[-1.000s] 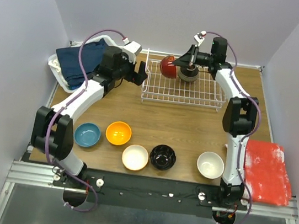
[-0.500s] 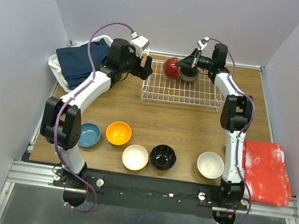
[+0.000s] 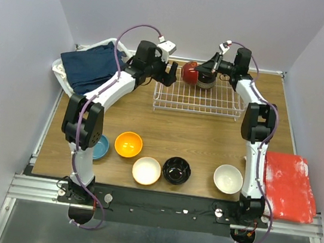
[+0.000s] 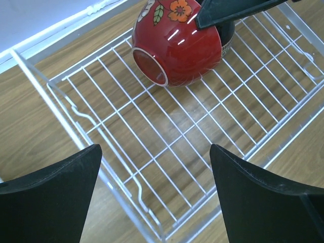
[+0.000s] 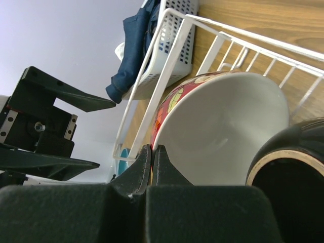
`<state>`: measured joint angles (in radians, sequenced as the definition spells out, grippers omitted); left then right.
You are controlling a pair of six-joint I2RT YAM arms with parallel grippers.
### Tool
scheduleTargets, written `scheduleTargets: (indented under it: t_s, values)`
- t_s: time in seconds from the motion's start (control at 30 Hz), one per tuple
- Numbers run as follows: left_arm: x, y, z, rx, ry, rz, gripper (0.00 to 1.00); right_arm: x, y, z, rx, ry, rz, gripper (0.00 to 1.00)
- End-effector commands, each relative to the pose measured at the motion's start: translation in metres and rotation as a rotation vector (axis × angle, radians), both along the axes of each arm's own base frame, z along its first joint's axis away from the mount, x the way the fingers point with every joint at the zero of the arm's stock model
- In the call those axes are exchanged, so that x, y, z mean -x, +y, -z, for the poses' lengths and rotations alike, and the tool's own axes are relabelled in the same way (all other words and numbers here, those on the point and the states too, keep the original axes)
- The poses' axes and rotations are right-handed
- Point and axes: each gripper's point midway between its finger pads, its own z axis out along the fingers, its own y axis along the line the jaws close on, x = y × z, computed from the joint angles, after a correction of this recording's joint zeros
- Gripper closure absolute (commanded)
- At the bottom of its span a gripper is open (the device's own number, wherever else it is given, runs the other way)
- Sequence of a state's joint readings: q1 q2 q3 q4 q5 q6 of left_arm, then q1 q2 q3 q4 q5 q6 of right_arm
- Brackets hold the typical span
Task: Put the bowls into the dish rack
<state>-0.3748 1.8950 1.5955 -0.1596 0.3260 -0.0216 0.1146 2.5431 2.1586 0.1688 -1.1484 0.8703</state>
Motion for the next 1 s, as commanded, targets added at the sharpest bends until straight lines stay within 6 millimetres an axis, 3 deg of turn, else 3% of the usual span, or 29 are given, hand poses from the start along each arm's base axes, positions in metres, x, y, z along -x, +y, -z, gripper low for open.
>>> scheduleTargets:
  t_s: [0.0, 0.3, 0.4, 0.6, 0.63, 0.73, 0.97]
  values:
    - [-0.020, -0.016, 0.001, -0.015, -0.024, 0.004, 0.04, -0.005, -0.018, -0.018, 0.010, -0.071, 0.022, 0.97]
    - [-0.061, -0.043, 0.013, -0.049, -0.060, 0.006, 0.12, -0.008, -0.030, -0.006, 0.027, -0.049, 0.042, 0.95]
    - [-0.074, -0.050, 0.018, -0.055, -0.068, -0.012, 0.19, -0.010, -0.038, -0.004, 0.034, -0.045, 0.056, 0.95]
    - [-0.089, -0.062, 0.022, -0.055, -0.093, 0.004, 0.57, -0.011, -0.053, -0.003, 0.047, -0.033, 0.080, 0.96]
    - [-0.090, -0.064, 0.021, -0.051, -0.096, 0.009, 0.77, -0.011, -0.055, -0.004, 0.048, -0.032, 0.083, 0.96]
    - [-0.093, -0.068, 0.025, -0.052, -0.102, 0.003, 0.97, -0.011, -0.061, -0.002, 0.052, -0.025, 0.089, 0.97]
    - [-0.102, -0.082, 0.035, -0.039, -0.117, 0.011, 1.00, -0.011, -0.065, 0.000, 0.061, -0.021, 0.100, 0.97]
